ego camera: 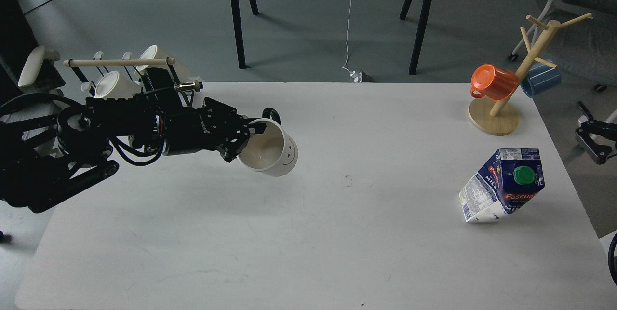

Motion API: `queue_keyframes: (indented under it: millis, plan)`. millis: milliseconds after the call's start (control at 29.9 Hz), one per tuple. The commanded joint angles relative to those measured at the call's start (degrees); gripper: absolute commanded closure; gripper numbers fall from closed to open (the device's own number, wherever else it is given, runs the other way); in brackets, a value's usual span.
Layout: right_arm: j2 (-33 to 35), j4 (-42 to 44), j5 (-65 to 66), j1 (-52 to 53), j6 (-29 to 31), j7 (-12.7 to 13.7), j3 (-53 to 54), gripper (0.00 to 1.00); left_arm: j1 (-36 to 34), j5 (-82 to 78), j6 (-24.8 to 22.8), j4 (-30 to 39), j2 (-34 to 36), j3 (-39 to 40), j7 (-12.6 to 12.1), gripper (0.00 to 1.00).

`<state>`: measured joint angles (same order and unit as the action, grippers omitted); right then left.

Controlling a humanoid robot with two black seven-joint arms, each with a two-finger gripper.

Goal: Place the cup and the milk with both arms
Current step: 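Lift the white mug and carry it toward the table center, then lower the white mug onto the table and open the left gripper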

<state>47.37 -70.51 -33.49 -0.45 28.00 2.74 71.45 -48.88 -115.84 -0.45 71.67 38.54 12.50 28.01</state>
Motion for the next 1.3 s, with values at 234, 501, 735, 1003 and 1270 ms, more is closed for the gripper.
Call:
queue_keyframes:
  millis: [234, 501, 735, 1003, 1270]
  plan:
    - [0.01, 0.02, -0.44, -1.31, 0.0, -0.46, 0.35, 0.04, 5.03, -4.04, -0.08, -3.82, -7.43, -0.19, -0.01, 1.0]
    - [-0.17, 0.02, -0.35, -1.31, 0.0, -0.55, 0.35, 0.04, 8.72, -4.04, 1.23, -5.31, -10.06, 0.07, -0.01, 0.93]
    - [-0.17, 0.11, -0.35, -1.31, 0.0, -0.55, 0.35, 0.04, 9.33, -4.04, 2.47, -7.42, -11.03, 0.07, -0.01, 0.9]
    - [-0.43, 0.37, -0.35, -1.49, 0.0, -0.55, 0.35, 0.04, 9.6, -4.13, 2.47, -8.92, -10.94, -0.2, -0.01, 0.88]
    - [-0.43, 0.46, -0.35, -1.49, 0.0, -0.55, 0.35, 0.04, 10.74, -3.78, 2.47, -9.71, -11.12, 0.07, -0.01, 0.81]
